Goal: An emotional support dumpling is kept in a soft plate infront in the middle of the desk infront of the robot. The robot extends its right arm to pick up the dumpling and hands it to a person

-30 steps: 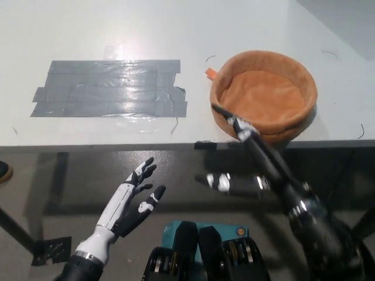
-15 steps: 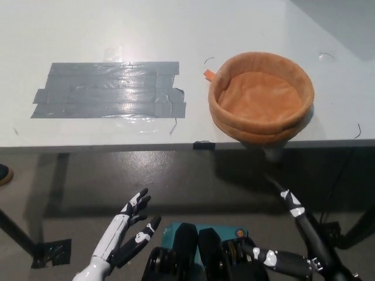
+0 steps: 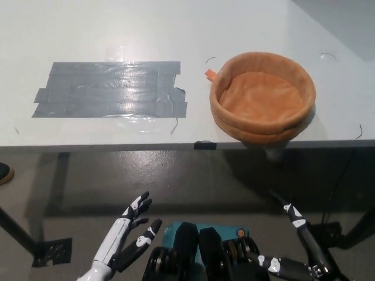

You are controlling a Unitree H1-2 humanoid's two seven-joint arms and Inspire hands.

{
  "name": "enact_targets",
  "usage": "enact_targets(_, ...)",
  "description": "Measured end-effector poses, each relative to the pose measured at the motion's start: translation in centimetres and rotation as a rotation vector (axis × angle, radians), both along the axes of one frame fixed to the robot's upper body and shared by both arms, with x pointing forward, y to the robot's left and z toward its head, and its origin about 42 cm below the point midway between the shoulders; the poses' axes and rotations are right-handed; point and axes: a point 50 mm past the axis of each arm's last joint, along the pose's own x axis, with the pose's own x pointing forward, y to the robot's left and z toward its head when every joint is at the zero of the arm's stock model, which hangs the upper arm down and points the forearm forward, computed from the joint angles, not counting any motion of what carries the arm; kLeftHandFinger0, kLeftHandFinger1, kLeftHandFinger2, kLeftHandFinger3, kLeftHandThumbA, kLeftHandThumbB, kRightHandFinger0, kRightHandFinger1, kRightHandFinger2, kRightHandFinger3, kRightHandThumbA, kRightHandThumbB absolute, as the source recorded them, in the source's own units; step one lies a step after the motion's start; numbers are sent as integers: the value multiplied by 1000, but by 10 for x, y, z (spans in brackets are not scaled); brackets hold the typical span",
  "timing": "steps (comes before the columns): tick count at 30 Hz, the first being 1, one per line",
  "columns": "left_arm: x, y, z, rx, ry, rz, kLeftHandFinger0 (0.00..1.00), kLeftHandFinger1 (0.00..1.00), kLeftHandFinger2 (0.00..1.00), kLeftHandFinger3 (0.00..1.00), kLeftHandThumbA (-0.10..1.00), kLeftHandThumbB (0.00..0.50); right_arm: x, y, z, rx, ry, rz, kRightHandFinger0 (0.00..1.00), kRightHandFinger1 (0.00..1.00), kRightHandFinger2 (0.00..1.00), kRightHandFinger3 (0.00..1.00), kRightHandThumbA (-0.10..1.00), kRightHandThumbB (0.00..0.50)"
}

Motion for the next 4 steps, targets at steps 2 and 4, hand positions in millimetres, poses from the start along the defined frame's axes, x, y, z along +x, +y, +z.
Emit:
enact_targets(2,-1,0,0,-3,-4,2,897,981,1000,1000,706,36,0,0,0,1,2,0,1000,1000,1000,1000,1000,472)
enact_targets(4,-1,0,0,-5,-7,2,896,980,1000,1000,707,37,0,-1,-1,5,5,1,1000,1000,1000,1000,1000,472)
